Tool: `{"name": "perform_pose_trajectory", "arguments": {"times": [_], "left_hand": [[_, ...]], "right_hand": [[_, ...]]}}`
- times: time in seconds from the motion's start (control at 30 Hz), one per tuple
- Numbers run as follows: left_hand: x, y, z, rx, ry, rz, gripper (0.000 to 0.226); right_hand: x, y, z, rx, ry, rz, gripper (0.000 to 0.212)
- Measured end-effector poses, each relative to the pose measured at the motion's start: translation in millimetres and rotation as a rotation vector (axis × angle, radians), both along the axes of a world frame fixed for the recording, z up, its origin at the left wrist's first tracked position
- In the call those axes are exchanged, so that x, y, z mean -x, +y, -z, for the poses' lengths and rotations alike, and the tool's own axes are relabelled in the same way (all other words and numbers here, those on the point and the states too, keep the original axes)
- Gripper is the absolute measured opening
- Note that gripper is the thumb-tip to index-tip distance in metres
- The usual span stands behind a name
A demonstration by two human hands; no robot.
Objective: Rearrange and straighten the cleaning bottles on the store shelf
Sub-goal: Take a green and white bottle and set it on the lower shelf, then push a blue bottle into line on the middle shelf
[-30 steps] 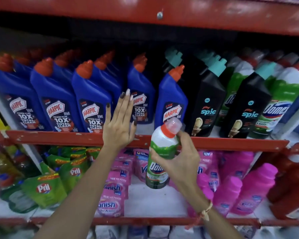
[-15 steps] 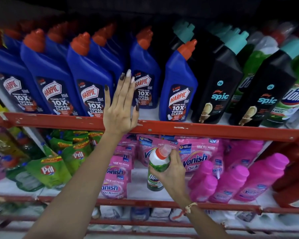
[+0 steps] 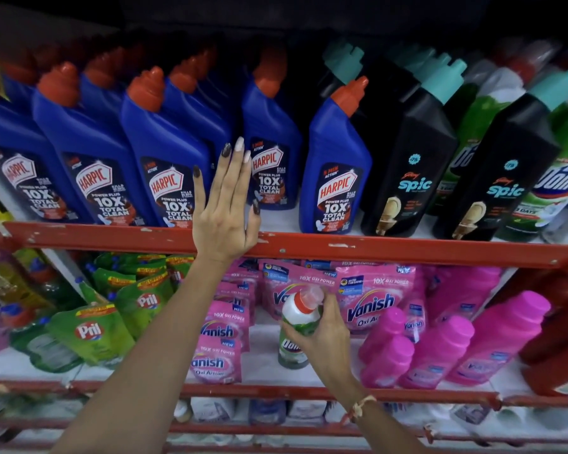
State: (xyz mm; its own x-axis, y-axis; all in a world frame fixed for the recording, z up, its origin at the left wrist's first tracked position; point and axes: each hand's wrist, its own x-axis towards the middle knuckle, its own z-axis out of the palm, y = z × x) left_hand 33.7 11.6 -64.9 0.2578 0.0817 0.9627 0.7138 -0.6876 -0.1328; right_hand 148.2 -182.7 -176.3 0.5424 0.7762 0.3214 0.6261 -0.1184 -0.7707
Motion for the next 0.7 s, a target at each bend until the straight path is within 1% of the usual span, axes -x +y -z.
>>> {"name": "perform_pose_trajectory", "arguments": {"times": [0.07,0.13,0.17,0.3,0.37,0.43,0.5,0.6,0.63,0.7], "left_hand": [[0.3,0.4,-0.7,-0.003,-0.003,0.003,0.058],[1.2,-0.8,-1.6,-0.009,0.001,-0.007,0.058],[-0.3,-0.1,-4.3,-0.024,0.003,-0.013,0.059],[3.2,-5.4,1.0,0.002,0.021,-0.033,0.06],[4.1,-6.1,0.9,0.012,0.028,-0.037,0.06],[4.2,-6.9,-0.8,0.017,0.027,-0.043,0.059],[3.5,-7.3,-0.9,0.018,0.027,-0.043,0.059],[2.6,-6.6,-1.7,0.009,0.021,-0.044,0.063],[2.6,-6.2,-1.3,0.007,0.019,-0.038,0.063],[3.0,-5.9,-2.1,-0.002,0.011,-0.02,0.062]], "right_hand": [[-0.8,-2.5,-11.4,-0.069,0.018,-0.019,0.074],[-2.0,-2.4,-30.1,-0.13,-0.017,-0.028,0.075],[-4.0,0.1,-43.3,-0.184,-0.043,-0.028,0.068],[-10.0,7.5,-87.0,-0.5,-0.131,-0.019,0.024],[-17.1,15.4,-112.8,-0.63,-0.197,0.025,0.015],[-25.0,24.8,-140.6,-0.69,-0.22,0.07,0.021],[-29.4,34.1,-166.5,-0.637,-0.181,0.095,0.039],[-32.0,46.7,-192.6,-0.511,-0.211,0.161,0.072],[-31.4,50.5,-197.8,-0.479,-0.222,0.172,0.078],[-30.7,57.3,-205.8,-0.445,-0.231,0.179,0.079]]}}
